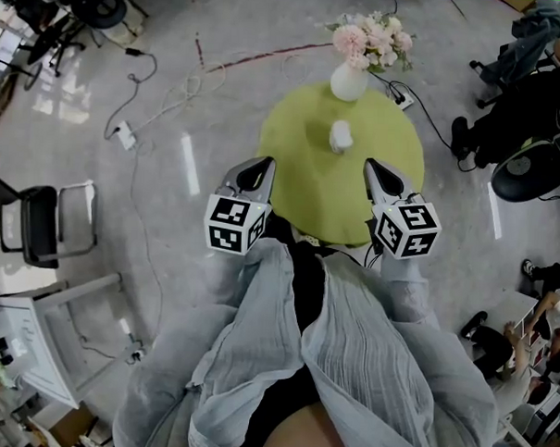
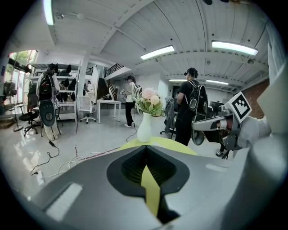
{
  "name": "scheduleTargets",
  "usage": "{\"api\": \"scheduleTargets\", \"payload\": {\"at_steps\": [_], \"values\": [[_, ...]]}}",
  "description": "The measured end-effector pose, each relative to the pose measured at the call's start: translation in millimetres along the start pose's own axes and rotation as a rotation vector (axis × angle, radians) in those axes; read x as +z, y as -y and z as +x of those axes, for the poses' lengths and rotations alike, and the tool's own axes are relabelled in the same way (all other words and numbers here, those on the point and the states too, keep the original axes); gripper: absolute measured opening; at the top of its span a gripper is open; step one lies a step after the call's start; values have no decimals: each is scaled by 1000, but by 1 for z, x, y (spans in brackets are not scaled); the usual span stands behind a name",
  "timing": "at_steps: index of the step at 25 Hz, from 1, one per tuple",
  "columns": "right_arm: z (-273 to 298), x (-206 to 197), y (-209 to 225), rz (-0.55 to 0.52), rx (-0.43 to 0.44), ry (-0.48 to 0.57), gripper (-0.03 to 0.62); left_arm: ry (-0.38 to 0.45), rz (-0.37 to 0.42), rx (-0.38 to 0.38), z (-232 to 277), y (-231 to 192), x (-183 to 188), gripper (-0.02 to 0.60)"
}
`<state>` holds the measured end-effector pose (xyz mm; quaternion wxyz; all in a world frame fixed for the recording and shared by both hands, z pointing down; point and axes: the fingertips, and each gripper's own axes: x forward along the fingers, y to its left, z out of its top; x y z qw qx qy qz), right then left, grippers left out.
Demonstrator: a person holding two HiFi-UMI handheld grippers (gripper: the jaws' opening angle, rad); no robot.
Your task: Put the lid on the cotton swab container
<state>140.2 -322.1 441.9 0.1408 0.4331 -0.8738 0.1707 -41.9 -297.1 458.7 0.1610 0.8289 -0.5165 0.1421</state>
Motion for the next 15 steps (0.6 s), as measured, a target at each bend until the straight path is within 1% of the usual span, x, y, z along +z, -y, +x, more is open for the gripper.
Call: {"api": "scheduleTargets", "payload": {"at_steps": [15], "values": [[-1, -10, 5, 20, 1, -29, 2, -22, 5, -24, 9, 10, -2, 18]]}}
